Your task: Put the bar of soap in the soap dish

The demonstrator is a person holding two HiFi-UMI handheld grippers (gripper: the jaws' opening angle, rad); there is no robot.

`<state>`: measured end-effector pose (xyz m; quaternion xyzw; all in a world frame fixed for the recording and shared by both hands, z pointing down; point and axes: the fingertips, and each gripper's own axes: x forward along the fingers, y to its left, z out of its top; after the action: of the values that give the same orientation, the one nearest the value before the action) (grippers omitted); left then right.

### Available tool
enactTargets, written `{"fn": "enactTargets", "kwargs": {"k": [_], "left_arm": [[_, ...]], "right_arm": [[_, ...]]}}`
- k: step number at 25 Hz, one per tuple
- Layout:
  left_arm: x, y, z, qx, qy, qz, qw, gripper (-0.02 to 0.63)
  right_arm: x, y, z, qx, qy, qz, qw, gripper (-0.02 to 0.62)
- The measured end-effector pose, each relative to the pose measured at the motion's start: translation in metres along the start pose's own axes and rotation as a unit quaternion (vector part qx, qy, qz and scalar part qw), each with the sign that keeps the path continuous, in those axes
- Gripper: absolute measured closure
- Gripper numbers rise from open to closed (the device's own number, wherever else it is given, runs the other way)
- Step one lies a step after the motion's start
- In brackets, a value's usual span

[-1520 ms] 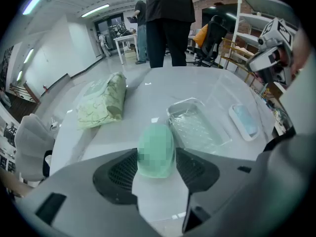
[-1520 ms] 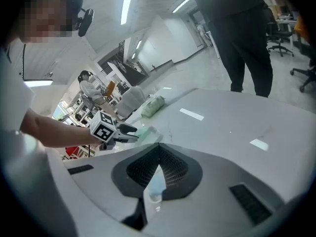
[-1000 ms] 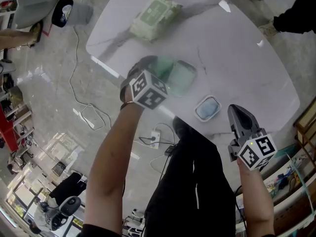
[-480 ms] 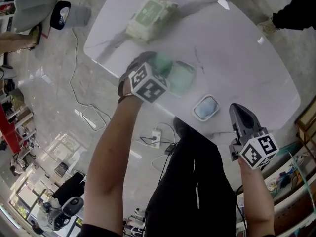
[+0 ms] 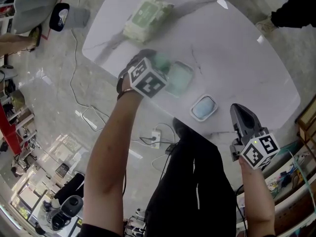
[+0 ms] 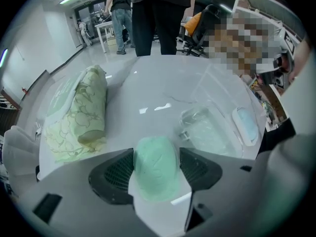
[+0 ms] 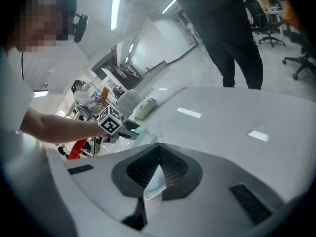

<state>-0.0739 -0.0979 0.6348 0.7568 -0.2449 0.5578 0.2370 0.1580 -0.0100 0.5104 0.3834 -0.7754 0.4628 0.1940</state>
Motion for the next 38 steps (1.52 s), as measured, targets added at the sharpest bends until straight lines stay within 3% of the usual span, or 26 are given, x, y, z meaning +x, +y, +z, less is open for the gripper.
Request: {"fn": "enactTargets", "kwargs": {"k": [8, 17, 27, 38], "left_arm": [[0.001, 0.001, 0.002, 0.009, -0.002, -0.011, 0.9999, 0.321], [-0.001, 0.000, 0.000, -0.009, -0.006, 0.009, 0.9999, 0.321], [-0.017, 0.005, 0.000, -0.095, -0.042, 0.003, 0.9946, 0.321], [-0.044, -0.026, 0.018, -0.148, -0.052, 0.004, 0.9876, 0.321]], "right_arm": [[0.000, -0.007, -0.008, 0.016, 0.002, -0.002, 1.000, 0.582], [-0.001, -0.004, -0.005, 0.012, 0.001, 0.001, 1.000, 0.581], [-0.004, -0.001, -0.003, 0.019, -0.008, 0.002, 1.000, 0.581], [-0.017, 0.020, 0.008, 0.018, -0.028, 0.024, 0.999, 0.581]]}}
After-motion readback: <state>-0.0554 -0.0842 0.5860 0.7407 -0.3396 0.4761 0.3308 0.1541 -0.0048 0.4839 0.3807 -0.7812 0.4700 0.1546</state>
